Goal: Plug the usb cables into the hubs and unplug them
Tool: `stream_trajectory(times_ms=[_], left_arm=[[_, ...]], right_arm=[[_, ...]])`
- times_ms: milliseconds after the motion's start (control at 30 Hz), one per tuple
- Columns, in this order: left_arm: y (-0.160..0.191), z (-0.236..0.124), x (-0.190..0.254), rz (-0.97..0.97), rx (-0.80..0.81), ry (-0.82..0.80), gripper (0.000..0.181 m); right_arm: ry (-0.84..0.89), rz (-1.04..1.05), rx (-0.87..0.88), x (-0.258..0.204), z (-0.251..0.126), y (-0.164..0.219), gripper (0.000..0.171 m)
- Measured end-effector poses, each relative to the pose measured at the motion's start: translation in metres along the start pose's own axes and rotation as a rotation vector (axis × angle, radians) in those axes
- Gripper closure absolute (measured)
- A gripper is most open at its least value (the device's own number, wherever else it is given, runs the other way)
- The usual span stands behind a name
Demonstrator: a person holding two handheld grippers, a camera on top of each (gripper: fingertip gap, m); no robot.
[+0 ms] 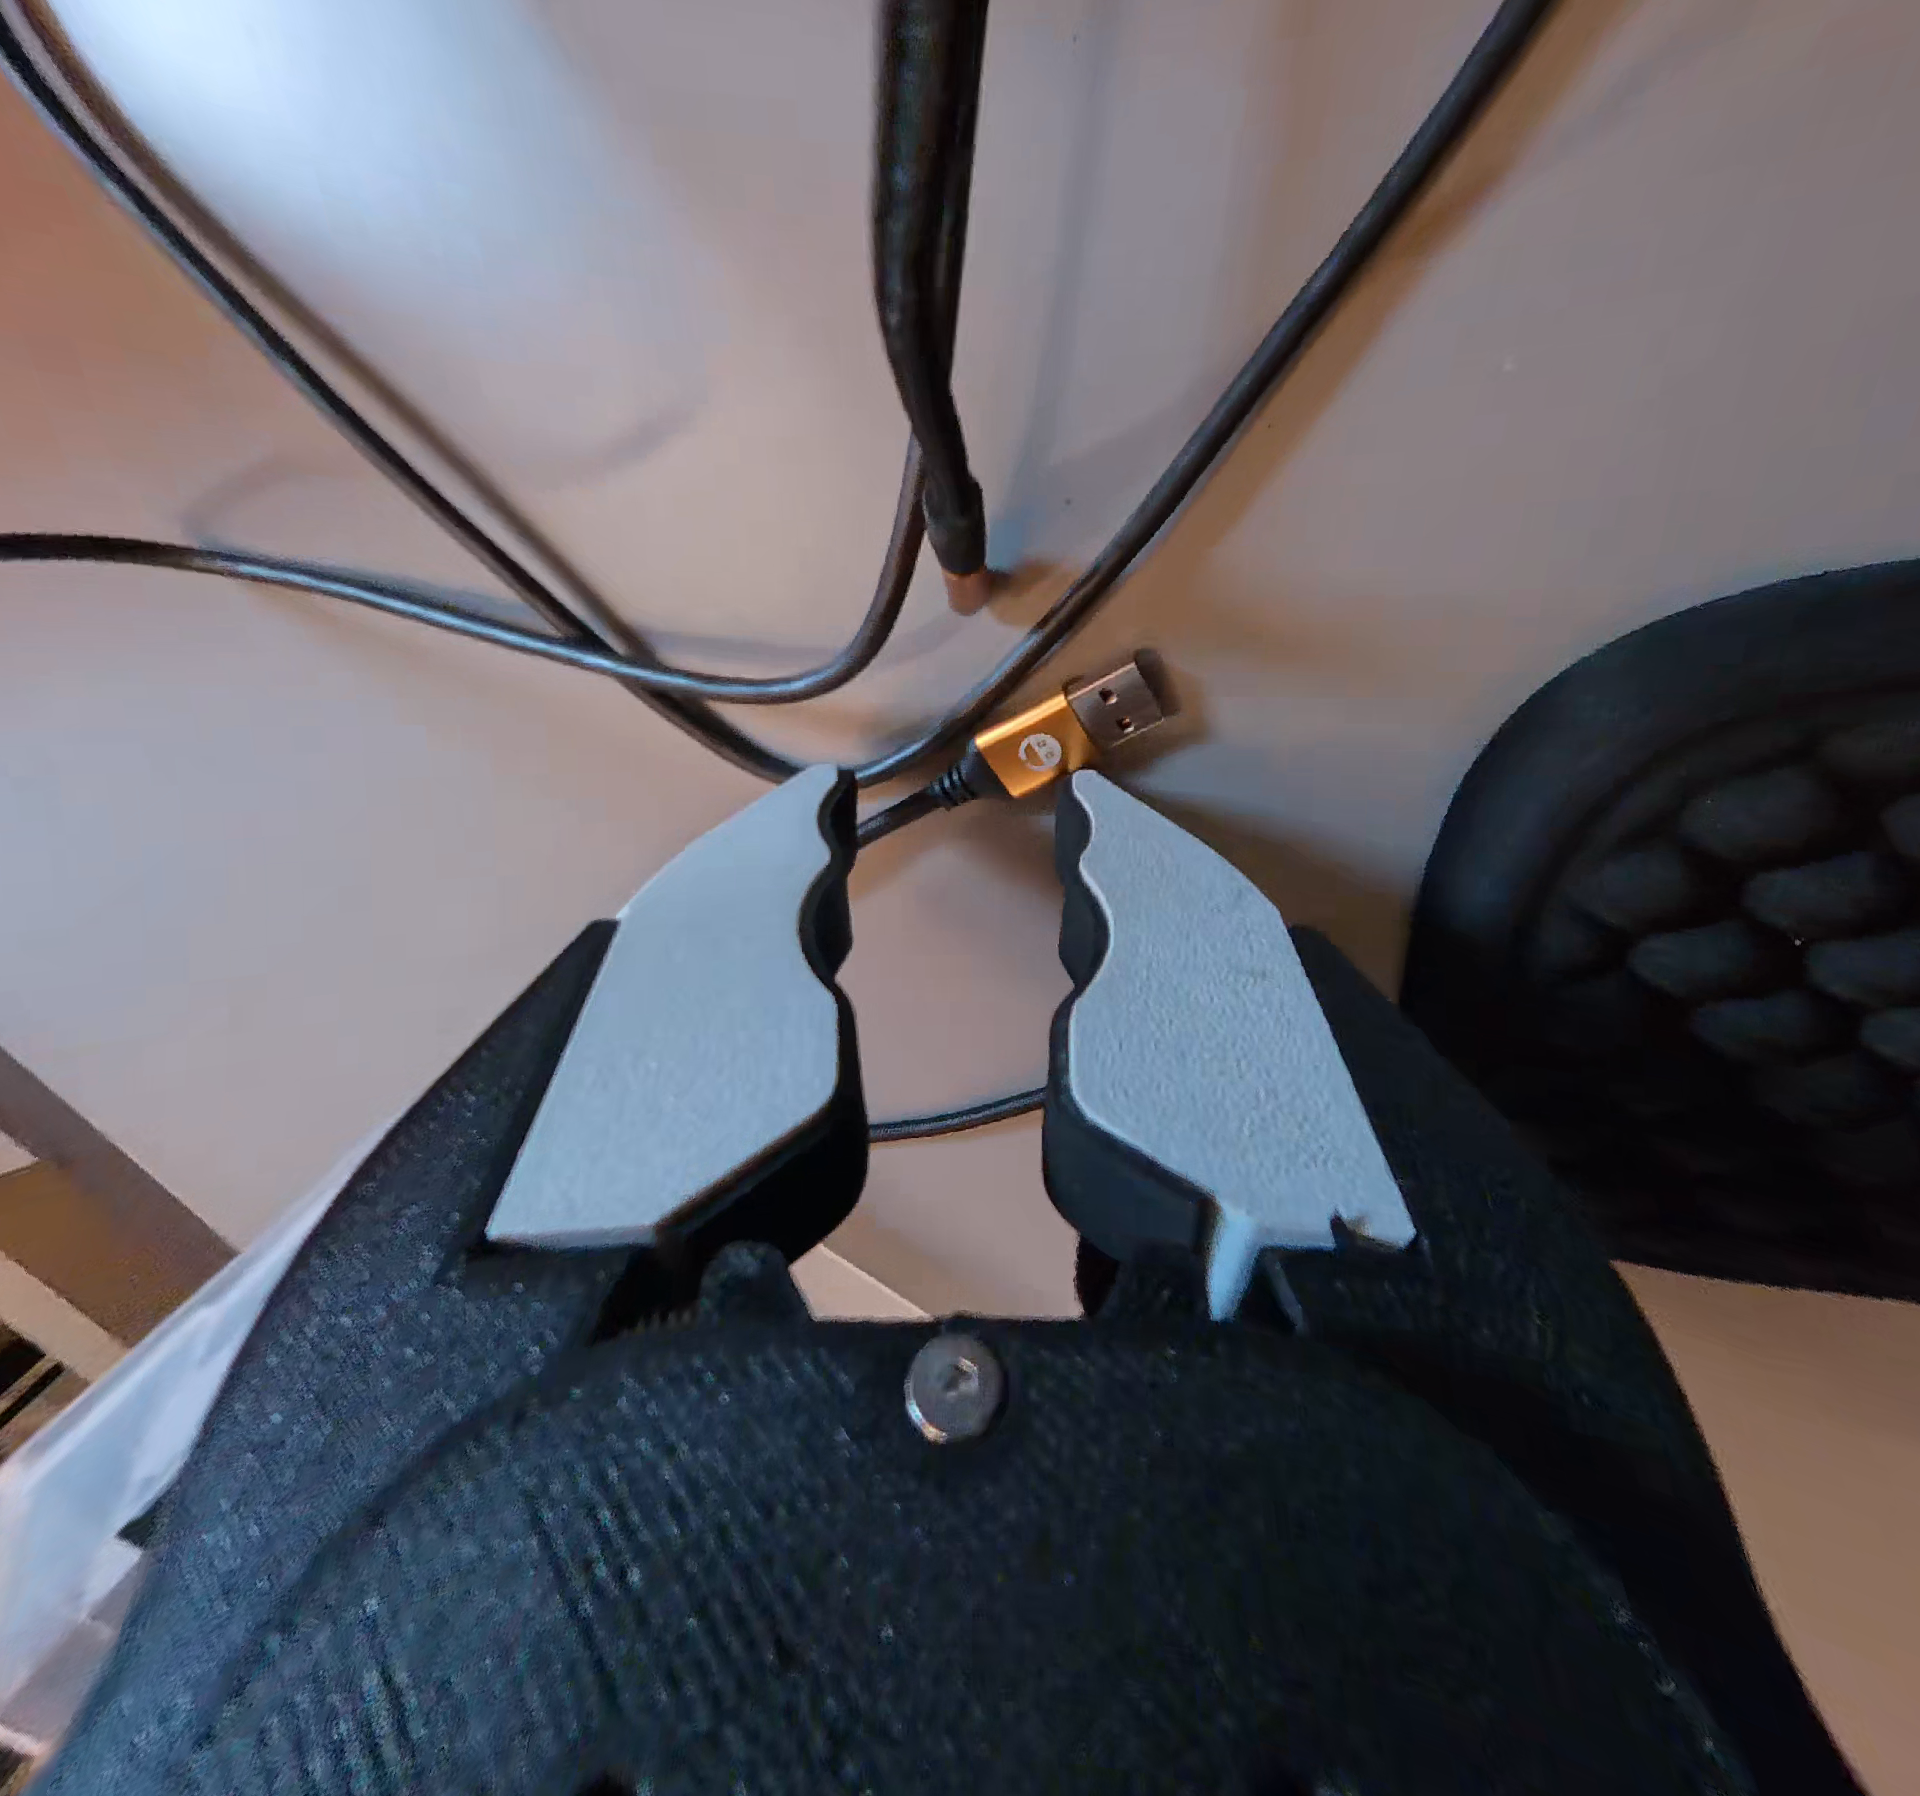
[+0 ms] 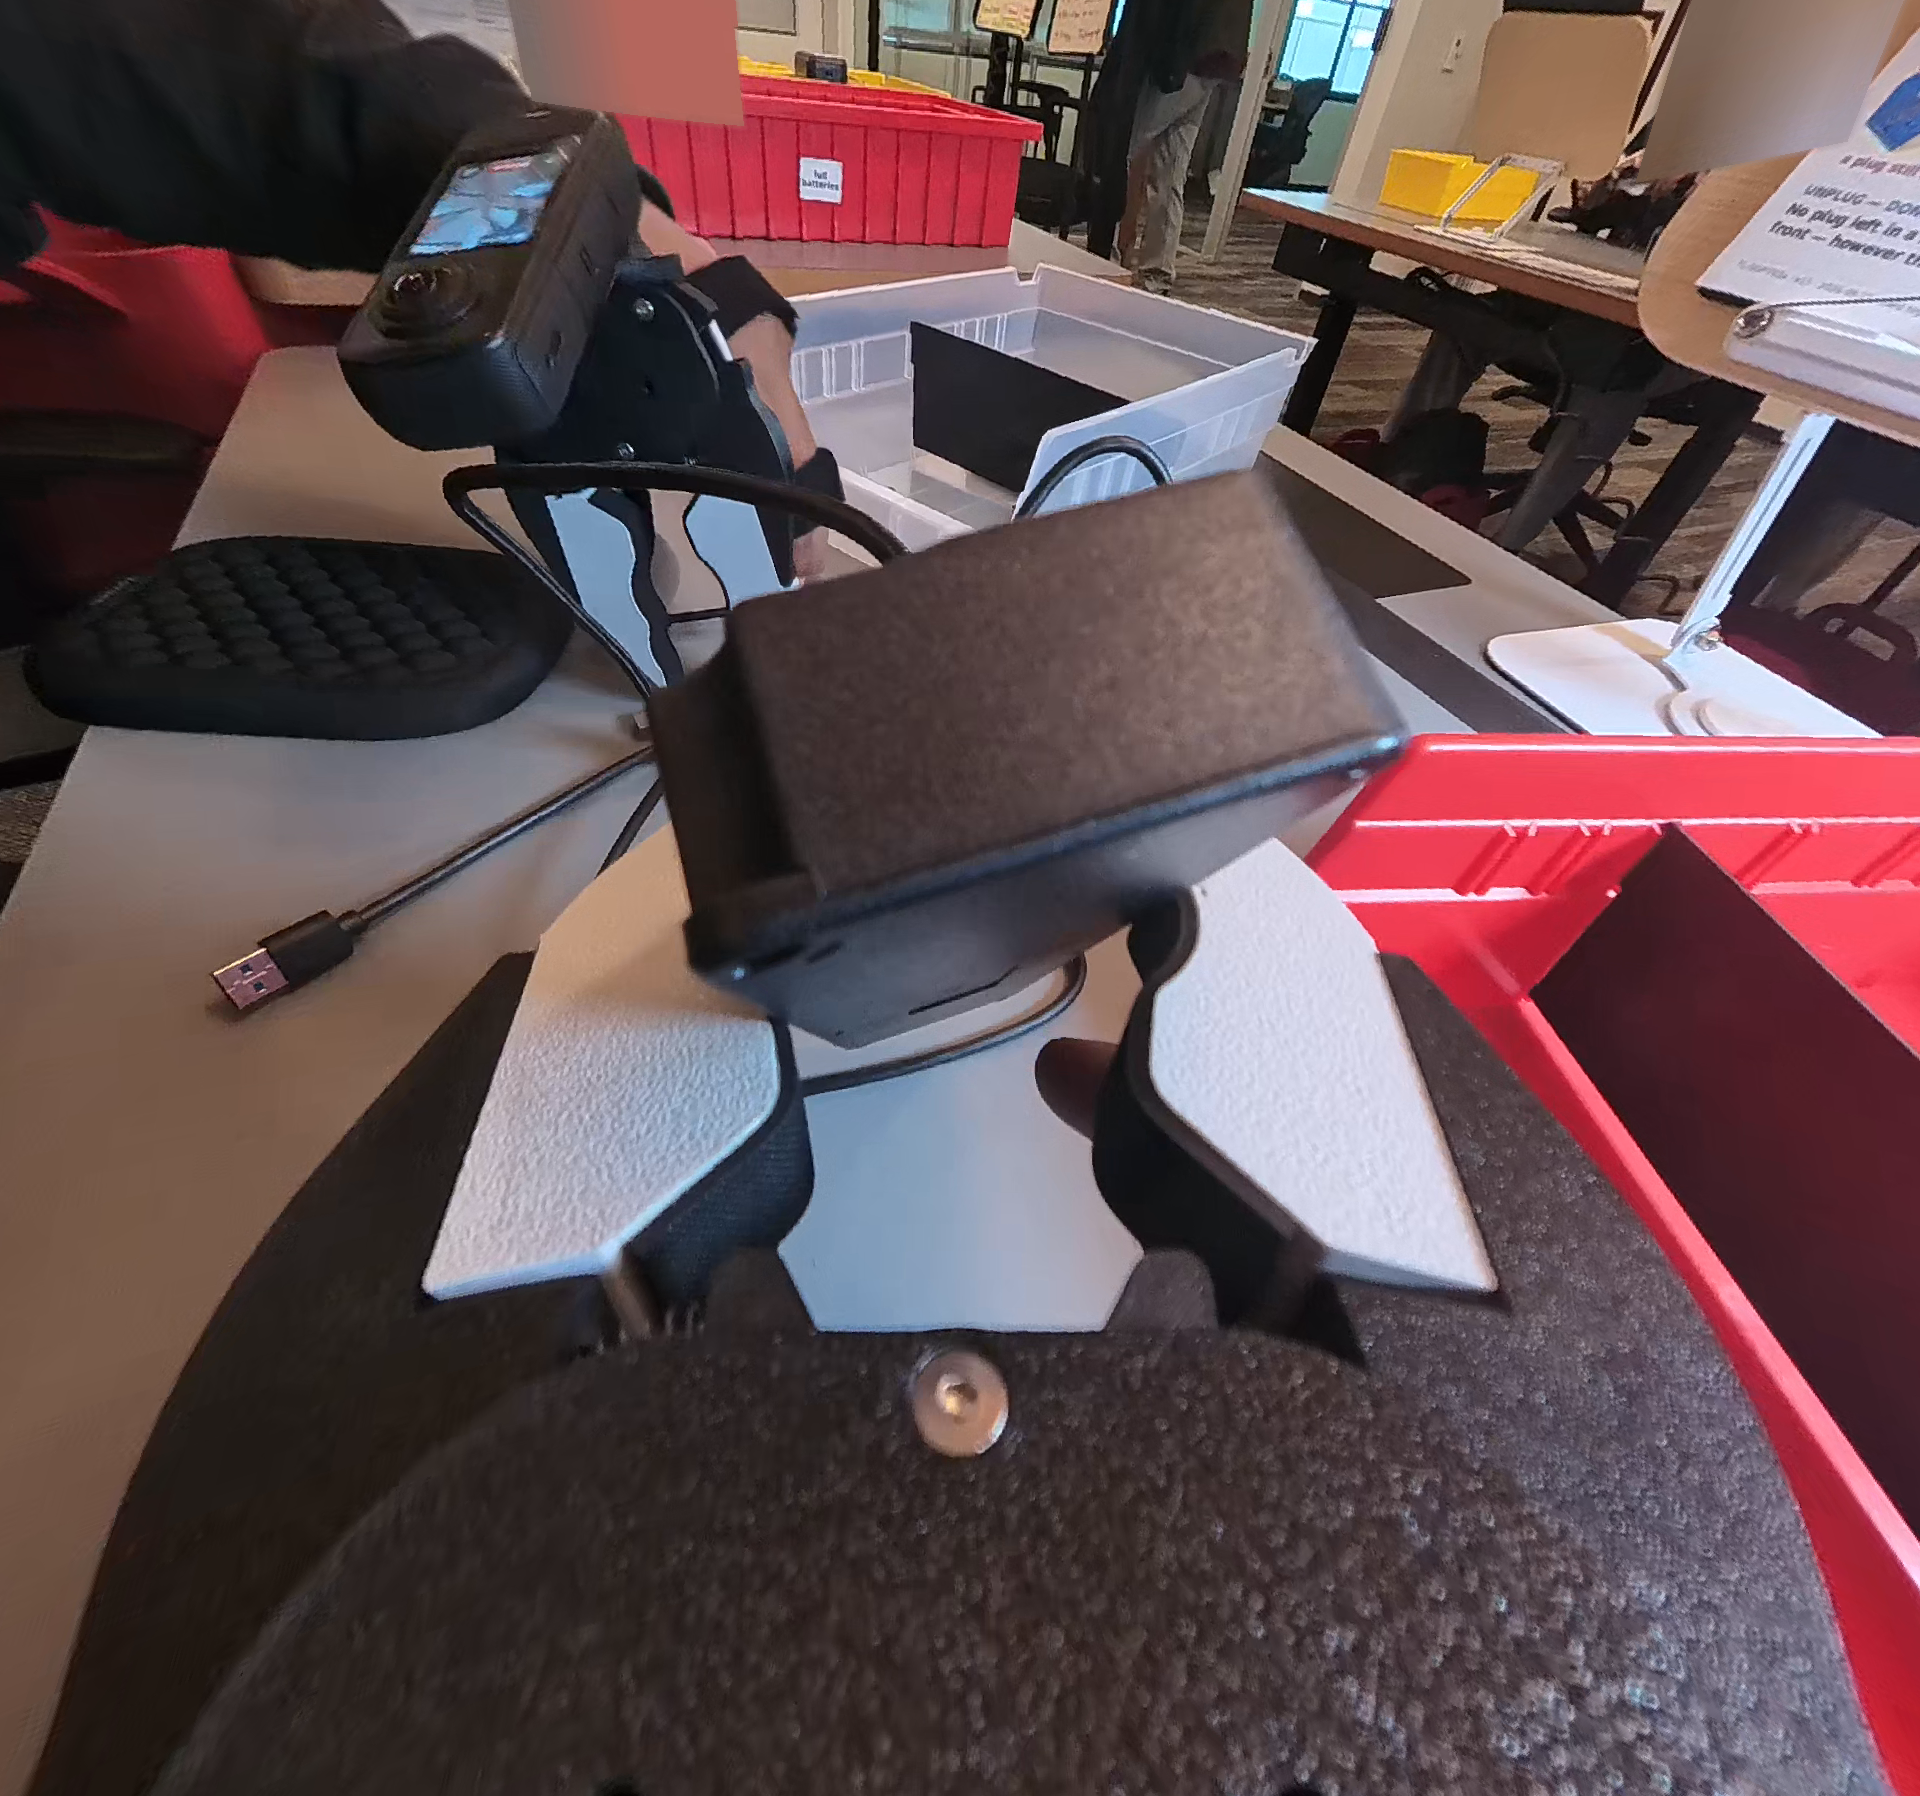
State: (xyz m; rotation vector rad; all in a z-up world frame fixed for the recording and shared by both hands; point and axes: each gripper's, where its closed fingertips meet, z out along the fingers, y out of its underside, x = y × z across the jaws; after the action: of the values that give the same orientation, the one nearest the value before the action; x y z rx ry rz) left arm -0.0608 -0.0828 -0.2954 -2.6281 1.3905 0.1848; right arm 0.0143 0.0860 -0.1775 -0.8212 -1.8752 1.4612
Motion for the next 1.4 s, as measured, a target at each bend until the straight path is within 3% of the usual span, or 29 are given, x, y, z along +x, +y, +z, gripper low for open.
stream_trajectory(times_ms=[100, 333, 433, 600, 767, 933, 1000, 1067, 1267, 1400], left_arm=[[-0.001, 0.001, 0.004, -0.028, 0.009, 0.079, 0.153], [0.0, 0.002, 0.0, -0.163, 0.09, 0.09, 0.167], [-0.006, -0.007, 0.001, -0.265, 0.229, 0.076, 0.173], [-0.016, -0.054, -0.007, -0.399, 0.47, -0.02, 0.173], [0.001, -0.108, -0.041, -0.463, 0.508, -0.355, 0.173], [0.039, -0.17, -0.081, -0.586, 0.392, -0.83, 0.174], [0.041, -0.175, -0.075, -0.574, 0.306, -0.929, 0.174], [0.027, -0.15, -0.053, -0.543, 0.258, -0.849, 0.173], [-0.026, -0.037, 0.022, -0.553, 0.337, -0.406, 0.181], [-0.038, -0.019, 0.037, -0.521, 0.353, -0.238, 0.178]], right_arm=[[-0.003, 0.004, -0.004, 0.001, 0.0, 0.002, 0.103], [0.001, -0.01, 0.002, -0.001, -0.002, -0.002, 0.103], [0.008, -0.018, 0.012, 0.0, -0.004, -0.005, 0.103], [0.014, -0.01, 0.023, 0.002, -0.005, -0.007, 0.103], [0.024, -0.003, 0.033, 0.004, -0.006, -0.009, 0.103], [0.032, -0.007, 0.032, 0.004, -0.006, -0.01, 0.103], [0.034, -0.007, 0.034, 0.005, -0.006, -0.01, 0.103], [0.034, -0.003, 0.035, 0.006, -0.006, -0.009, 0.103], [0.023, 0.012, 0.026, 0.006, -0.004, -0.005, 0.103], [0.028, 0.017, 0.025, 0.007, -0.003, -0.004, 0.103]])
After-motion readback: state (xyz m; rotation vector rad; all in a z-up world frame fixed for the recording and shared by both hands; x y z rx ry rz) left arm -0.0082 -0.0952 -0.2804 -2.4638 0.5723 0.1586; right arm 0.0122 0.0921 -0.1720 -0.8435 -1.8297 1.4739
